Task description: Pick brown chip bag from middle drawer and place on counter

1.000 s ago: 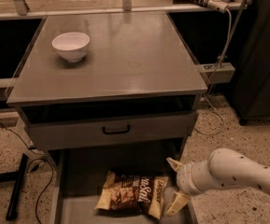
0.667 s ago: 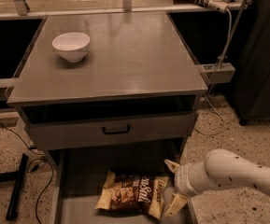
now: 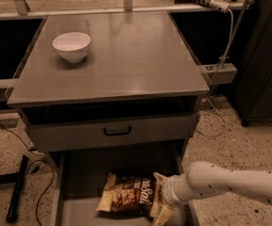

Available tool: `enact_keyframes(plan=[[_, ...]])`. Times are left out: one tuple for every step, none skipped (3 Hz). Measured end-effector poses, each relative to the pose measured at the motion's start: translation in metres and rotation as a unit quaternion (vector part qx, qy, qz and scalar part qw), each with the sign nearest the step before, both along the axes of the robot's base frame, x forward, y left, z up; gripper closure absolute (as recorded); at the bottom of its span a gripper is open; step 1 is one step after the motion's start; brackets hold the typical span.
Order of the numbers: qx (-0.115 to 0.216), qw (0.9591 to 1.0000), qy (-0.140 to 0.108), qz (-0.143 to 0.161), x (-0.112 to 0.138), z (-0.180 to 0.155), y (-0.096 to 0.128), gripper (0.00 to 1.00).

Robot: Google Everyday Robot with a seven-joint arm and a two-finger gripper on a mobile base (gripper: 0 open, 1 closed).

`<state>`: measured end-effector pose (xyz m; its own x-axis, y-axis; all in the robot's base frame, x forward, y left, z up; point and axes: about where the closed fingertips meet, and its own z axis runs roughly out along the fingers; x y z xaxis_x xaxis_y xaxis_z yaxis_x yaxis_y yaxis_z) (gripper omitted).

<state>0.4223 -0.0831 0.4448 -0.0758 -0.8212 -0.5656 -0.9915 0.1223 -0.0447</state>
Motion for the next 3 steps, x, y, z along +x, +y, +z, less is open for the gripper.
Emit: enact_keyframes(plan=[[0.015,0.9999,0.004,0.006,0.0,-0.021,0.022,0.0],[0.032,0.9994,-0.002,0.01,0.005,-0.035,0.043,0.0],[0.034,0.9992,-0.013,0.012,0.014,-0.048,0.059,0.0]])
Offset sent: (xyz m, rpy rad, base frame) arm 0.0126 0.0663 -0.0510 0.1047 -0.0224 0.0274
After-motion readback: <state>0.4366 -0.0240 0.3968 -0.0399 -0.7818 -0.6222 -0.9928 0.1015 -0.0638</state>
